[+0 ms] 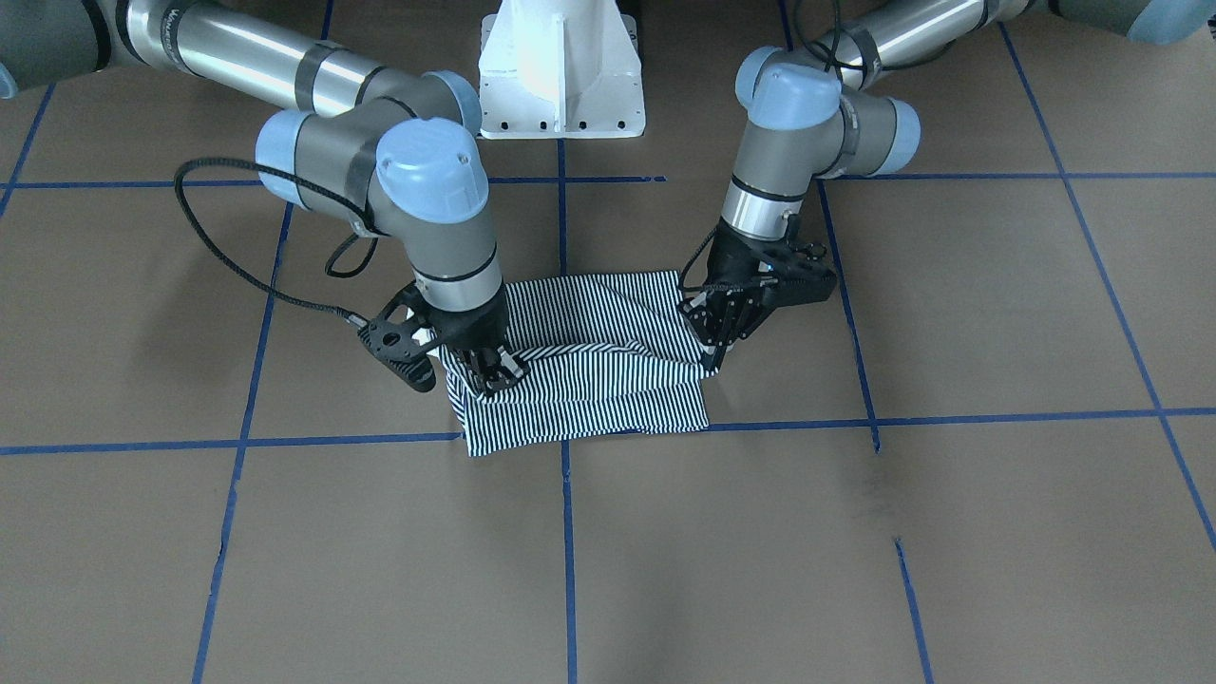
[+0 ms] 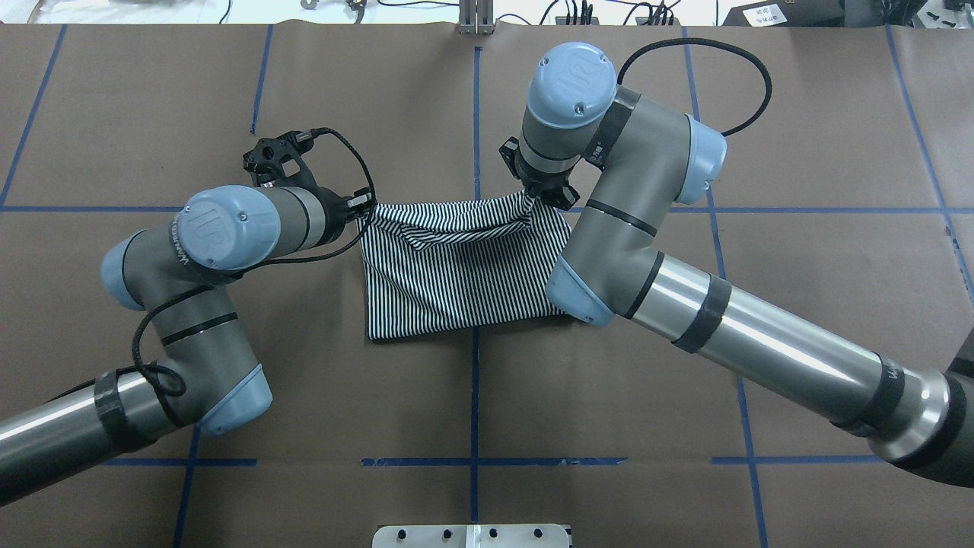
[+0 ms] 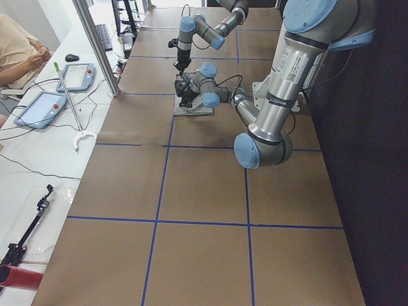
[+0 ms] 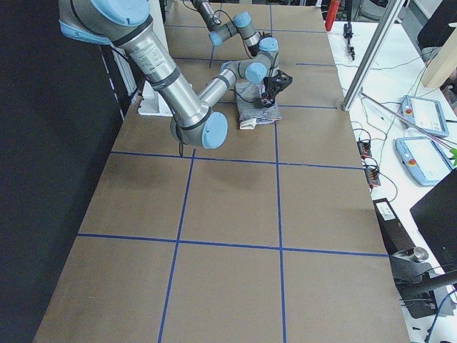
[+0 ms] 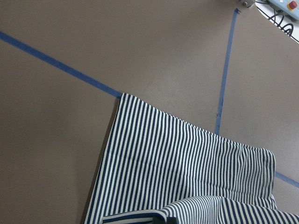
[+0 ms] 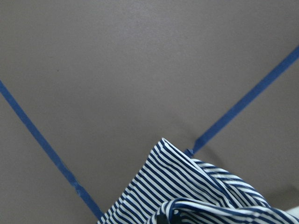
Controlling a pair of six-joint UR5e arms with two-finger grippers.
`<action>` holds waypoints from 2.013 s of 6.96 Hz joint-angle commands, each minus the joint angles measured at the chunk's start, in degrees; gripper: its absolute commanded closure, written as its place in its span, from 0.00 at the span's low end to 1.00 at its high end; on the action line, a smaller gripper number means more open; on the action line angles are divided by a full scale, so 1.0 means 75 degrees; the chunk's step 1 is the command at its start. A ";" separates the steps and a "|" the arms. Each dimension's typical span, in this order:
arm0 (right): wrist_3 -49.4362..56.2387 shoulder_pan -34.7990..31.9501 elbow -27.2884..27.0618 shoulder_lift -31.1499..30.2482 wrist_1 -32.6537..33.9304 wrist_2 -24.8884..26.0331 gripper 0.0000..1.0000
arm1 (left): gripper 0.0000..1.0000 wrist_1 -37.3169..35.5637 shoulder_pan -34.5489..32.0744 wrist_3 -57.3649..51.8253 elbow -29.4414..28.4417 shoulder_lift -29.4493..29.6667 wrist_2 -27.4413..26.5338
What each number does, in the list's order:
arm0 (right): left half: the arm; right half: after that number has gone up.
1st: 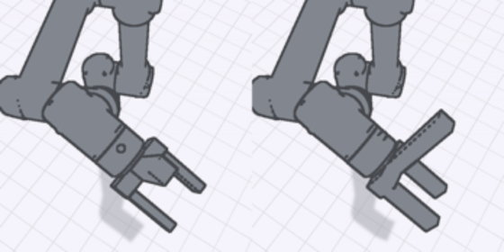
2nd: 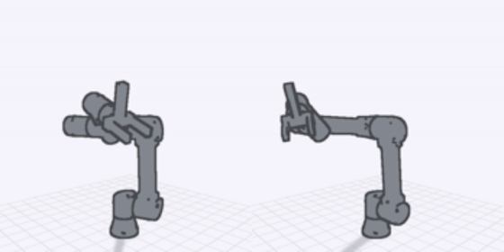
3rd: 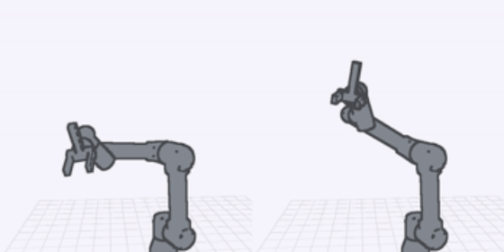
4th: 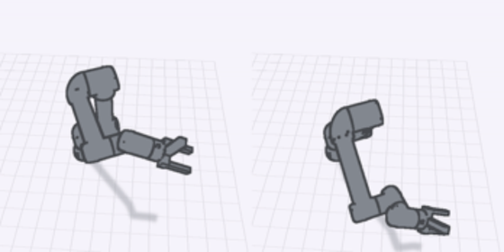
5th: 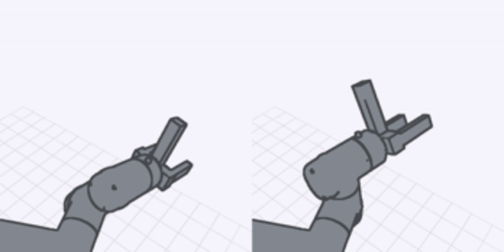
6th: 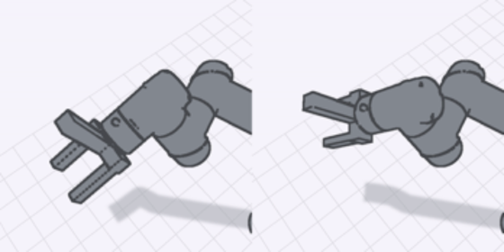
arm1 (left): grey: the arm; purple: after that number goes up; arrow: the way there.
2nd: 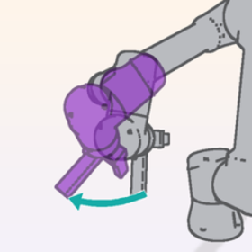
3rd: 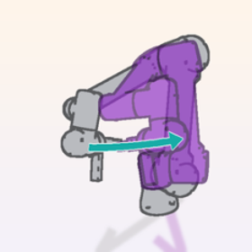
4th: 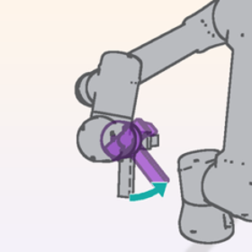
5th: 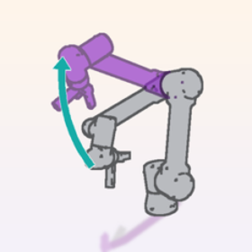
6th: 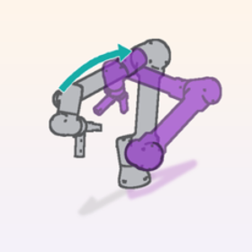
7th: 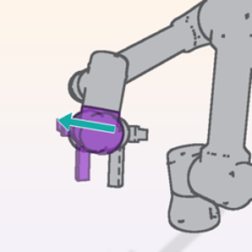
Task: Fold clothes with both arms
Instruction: 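Fold the near edge over toward the far edge with both grippers, then release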
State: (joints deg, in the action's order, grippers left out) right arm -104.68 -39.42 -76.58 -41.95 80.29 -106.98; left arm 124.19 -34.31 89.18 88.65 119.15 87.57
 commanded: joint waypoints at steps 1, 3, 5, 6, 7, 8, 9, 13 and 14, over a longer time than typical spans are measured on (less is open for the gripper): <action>0.0759 -0.0519 0.1619 0.0495 -0.1245 -0.0277 0.00 | 0.50 0.1428 -0.0509 -0.0568 -0.1716 0.0600 -0.0004; 0.0774 -0.0696 0.1492 0.0566 -0.1260 -0.0675 0.00 | 0.45 0.1407 -0.0534 -0.0571 -0.1392 0.0637 0.0055; 0.0762 -0.0767 0.1142 0.0450 -0.1225 -0.0888 0.00 | 0.76 0.1278 -0.0523 -0.0455 -0.0551 0.0660 0.0171; 0.0693 -0.0640 0.0455 0.0020 -0.1236 -0.0865 0.00 | 1.00 0.0941 -0.0453 -0.0454 -0.0314 0.0590 0.0938; 0.0715 -0.0592 -0.0387 -0.0611 -0.1236 -0.0888 0.00 | 1.00 0.0428 -0.0232 -0.0500 -0.0300 0.0671 0.1259; 0.0773 -0.0592 -0.0836 -0.1012 -0.1236 -0.0946 0.00 | 1.00 0.0272 0.0223 -0.0651 -0.0370 0.0683 0.1250; 0.0786 -0.0603 -0.0922 -0.1167 -0.1260 -0.0993 0.00 | 1.00 -0.0322 0.0413 -0.1013 -0.0475 0.0904 0.1262; 0.0786 -0.0592 -0.1004 -0.1192 -0.1260 -0.0982 0.00 | 1.00 -0.0422 0.0520 -0.1133 -0.0789 0.1105 0.1274; 0.0774 -0.0592 -0.1016 -0.1180 -0.1260 -0.0970 0.00 | 1.00 -0.0398 0.0520 -0.1145 -0.1221 0.1488 0.1251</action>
State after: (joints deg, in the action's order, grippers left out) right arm -98.80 -43.89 -84.00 -50.78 70.83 -114.38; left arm 120.99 -30.47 80.75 82.70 127.99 97.17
